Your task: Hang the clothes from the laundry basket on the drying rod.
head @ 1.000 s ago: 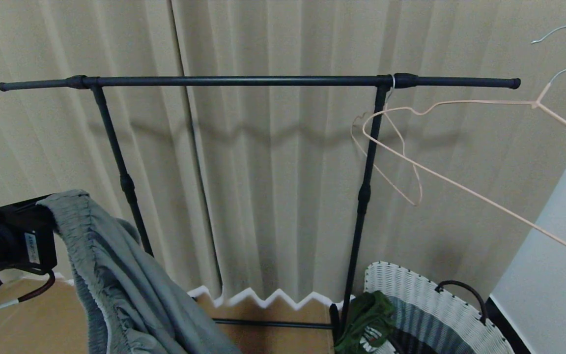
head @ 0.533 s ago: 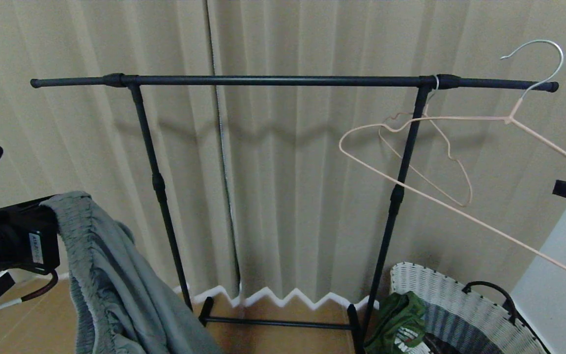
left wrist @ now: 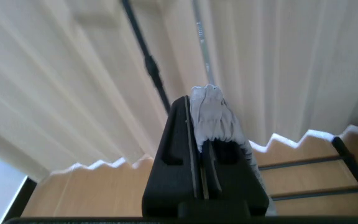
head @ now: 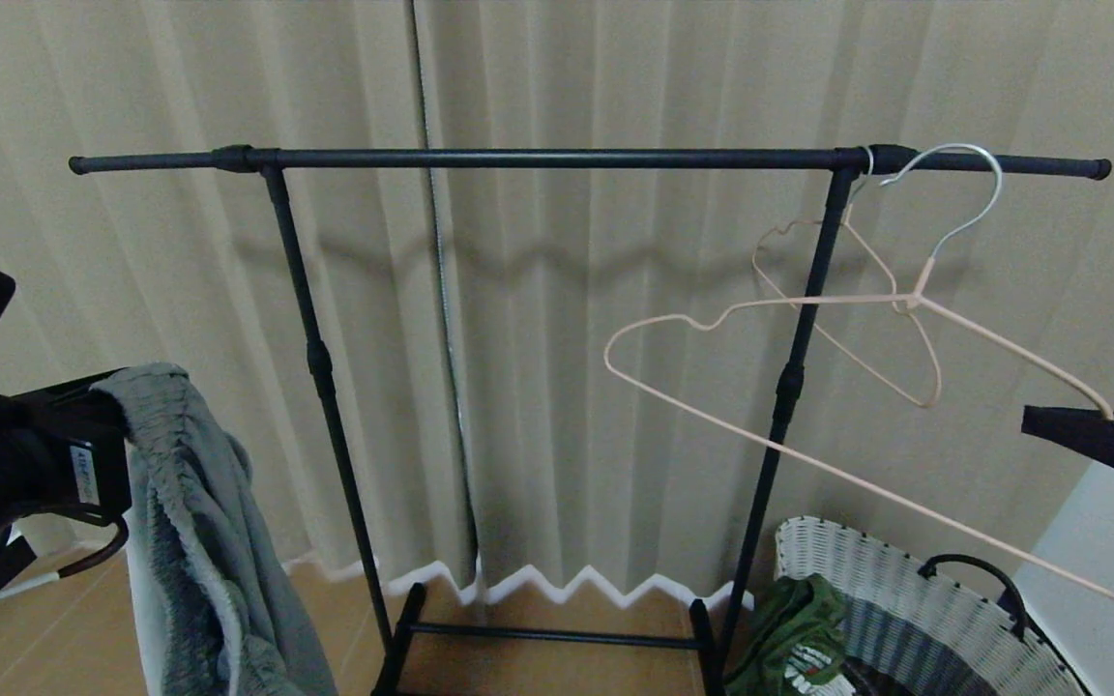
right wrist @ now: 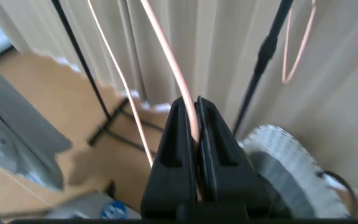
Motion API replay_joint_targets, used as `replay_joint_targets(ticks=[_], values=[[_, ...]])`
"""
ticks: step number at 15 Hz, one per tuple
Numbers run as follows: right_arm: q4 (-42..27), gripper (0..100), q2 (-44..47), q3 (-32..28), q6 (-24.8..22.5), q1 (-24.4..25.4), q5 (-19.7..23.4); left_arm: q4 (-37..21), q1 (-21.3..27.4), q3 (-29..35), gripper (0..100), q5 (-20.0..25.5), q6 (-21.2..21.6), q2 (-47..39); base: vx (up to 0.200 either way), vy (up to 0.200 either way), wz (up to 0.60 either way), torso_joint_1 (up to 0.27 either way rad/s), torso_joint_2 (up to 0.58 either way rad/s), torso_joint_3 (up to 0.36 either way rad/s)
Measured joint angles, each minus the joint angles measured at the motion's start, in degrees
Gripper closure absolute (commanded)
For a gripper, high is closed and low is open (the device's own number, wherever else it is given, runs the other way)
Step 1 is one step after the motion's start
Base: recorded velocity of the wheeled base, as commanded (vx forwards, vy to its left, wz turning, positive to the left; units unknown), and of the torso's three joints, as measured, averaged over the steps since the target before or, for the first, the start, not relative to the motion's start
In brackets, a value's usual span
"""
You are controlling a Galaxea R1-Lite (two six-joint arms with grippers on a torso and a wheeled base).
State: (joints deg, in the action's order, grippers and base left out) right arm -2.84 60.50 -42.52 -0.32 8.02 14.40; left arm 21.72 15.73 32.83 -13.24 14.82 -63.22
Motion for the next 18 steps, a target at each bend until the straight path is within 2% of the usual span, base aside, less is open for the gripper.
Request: replay_joint_targets(ticks=[3,5,7,8,10,13,18], values=[[-1.91,100,0.46,0.00,-3.27,0.38,-3.27,-0.11,0.06,1.79,100,0.00,-0.51,-1.66,0.000,0.000,0.00,0.000,0.00,0.000],[-2.71,100,0.74,0.05,-3.73,1.38,-5.38,-0.24,0.09,3.74,100,-0.06,-0.68,-3.84,0.000,0.000,0.00,0.000,0.00,0.000],[-2.11,100,1.88,0.52,-3.51,4.49,-10.57,-0.40,1.08,5.80,100,-0.20,-1.39,-6.62,0.000,0.000,0.00,0.000,0.00,0.000],[-0.99,100,2.73,0.71,-3.10,6.19,-11.45,-0.73,1.85,7.13,100,-0.26,-2.68,-8.03,0.000,0.000,0.00,0.000,0.00,0.000],[3.52,100,4.83,1.12,-0.46,9.28,-11.73,-2.40,4.53,10.97,100,-0.48,-7.24,-11.47,0.000,0.000,0.00,0.000,0.00,0.000],[10.42,100,7.79,1.87,7.38,13.62,-11.86,-5.89,8.47,18.38,100,-2.39,-13.63,-18.09,0.000,0.000,0.00,0.000,0.00,0.000],[11.26,100,8.48,3.41,12.21,24.83,-11.86,-6.81,11.81,33.05,100,-13.17,-16.30,-31.82,0.000,0.000,0.00,0.000,0.00,0.000]])
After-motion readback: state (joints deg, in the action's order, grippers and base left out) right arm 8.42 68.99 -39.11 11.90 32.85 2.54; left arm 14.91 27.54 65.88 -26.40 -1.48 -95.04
